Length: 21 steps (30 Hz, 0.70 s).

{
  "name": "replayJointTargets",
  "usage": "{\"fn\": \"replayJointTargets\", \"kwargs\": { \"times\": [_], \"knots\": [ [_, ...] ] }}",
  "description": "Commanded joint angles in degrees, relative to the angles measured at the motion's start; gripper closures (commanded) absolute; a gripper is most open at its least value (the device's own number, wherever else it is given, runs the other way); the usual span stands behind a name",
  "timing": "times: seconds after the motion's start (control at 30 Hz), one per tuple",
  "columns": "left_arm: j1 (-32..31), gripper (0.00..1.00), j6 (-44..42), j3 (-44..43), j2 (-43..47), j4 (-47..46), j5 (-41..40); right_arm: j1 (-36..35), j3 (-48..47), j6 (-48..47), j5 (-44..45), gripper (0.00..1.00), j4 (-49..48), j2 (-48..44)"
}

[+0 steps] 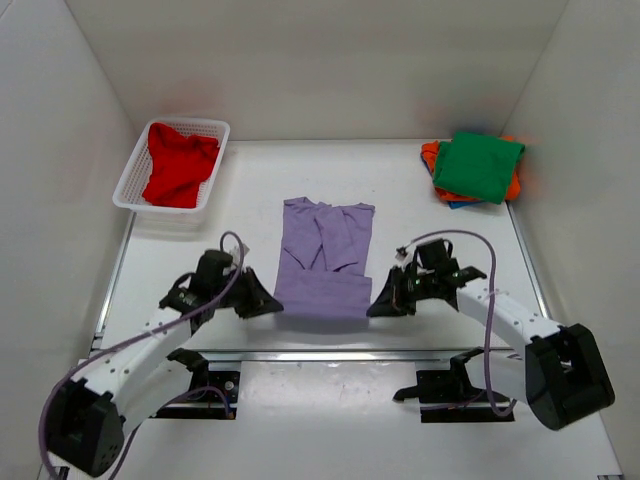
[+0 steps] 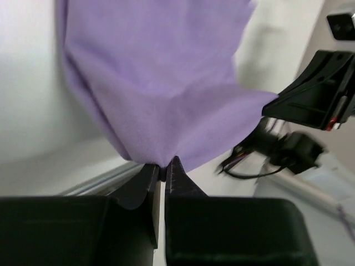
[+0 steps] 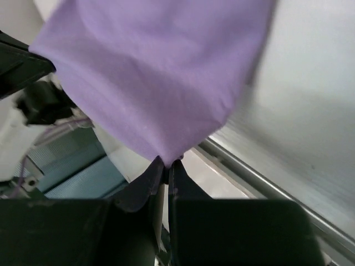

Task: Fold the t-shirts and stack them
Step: Fold the long partially folded tshirt into a neat square

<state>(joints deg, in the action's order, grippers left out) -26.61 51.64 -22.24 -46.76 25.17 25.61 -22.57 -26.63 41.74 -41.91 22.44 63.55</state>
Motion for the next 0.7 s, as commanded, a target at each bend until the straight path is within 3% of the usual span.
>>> {"fn": "replayJointTargets", "kwargs": {
  "times": [0.0,0.13,0.4,0.43,0.47,0.5,0.57,0.67],
  "knots": [
    [6.5,1.0,-4.3,-9.5,-7.0,-3.0,1.7,5.1,-9.5,-3.8,-3.0,1.0,1.6,4.9],
    [11.4,1.0,-6.5,-20.5,-21.0,-9.4,1.6,11.5,-19.0,-6.4,-4.8,1.0,-0.7,14.7],
    [15.2,1.0,-8.3,-50.2,-56.2,-17.1,1.0,18.4,-53.6,-11.2,-1.9,1.0,0.0,45.7],
    [15.4,0.88,-8.3,-57.0,-62.1,-16.1,1.8,19.0,-56.3,-11.4,-1.8,1.0,-0.2,50.1],
    [15.7,0.61,-7.9,-63.7,-67.4,-15.6,2.9,19.2,-60.6,-11.3,-0.5,0.88,-0.1,51.9],
    [16.3,0.6,-7.3,-68.7,-71.5,-15.6,4.2,19.3,-65.0,-11.8,-0.2,0.8,0.6,54.9],
    [16.5,0.54,-4.5,-72.3,-74.8,-16.7,6.9,19.5,-69.0,-13.1,2.4,0.53,2.9,57.7],
    [17.0,0.55,-2.9,-70.6,-74.4,-21.0,7.6,18.6,-70.0,-14.7,6.0,0.41,4.3,57.9]
  ]
}}
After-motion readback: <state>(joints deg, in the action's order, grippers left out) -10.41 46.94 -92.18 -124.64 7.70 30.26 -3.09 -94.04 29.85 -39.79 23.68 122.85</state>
